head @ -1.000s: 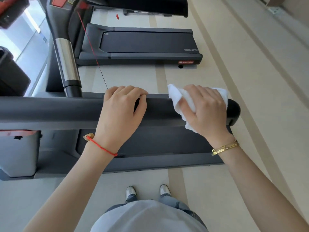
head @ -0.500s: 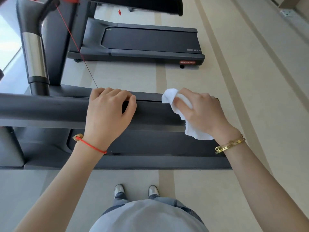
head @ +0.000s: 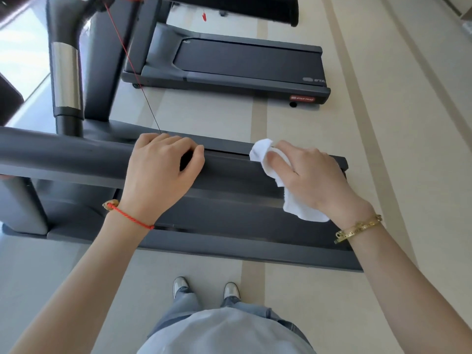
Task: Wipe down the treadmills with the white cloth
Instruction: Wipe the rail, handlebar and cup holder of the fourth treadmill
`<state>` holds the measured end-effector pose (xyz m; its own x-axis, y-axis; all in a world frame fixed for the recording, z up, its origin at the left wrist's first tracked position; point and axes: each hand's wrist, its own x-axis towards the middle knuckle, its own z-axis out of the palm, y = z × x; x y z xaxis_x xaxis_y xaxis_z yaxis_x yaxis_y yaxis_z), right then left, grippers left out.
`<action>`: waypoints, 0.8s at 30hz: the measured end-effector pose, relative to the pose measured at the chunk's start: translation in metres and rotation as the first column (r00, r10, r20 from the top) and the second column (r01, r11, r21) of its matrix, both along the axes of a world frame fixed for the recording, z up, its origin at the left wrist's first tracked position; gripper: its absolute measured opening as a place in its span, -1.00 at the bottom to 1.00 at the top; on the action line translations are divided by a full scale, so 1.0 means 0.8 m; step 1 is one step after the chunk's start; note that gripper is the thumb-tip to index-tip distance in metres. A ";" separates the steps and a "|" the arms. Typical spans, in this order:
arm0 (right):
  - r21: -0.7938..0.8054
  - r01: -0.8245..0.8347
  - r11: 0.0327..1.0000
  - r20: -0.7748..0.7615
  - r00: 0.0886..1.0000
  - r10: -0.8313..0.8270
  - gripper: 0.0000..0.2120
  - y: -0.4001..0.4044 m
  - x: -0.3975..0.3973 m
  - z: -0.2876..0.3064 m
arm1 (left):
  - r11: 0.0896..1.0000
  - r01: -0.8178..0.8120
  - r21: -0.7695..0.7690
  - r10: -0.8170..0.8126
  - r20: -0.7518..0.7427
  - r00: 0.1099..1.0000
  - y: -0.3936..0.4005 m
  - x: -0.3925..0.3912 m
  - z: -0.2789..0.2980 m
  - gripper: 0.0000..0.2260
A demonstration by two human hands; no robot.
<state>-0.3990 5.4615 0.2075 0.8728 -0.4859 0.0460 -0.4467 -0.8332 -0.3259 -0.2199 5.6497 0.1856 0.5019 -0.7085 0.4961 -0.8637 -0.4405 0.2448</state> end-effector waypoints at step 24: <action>-0.220 -0.066 0.973 0.117 0.989 0.094 -0.63 0.127 0.142 0.001 | 0.999 0.022 -0.040 -0.022 -0.003 1.000 0.072 0.088 -0.001 -0.62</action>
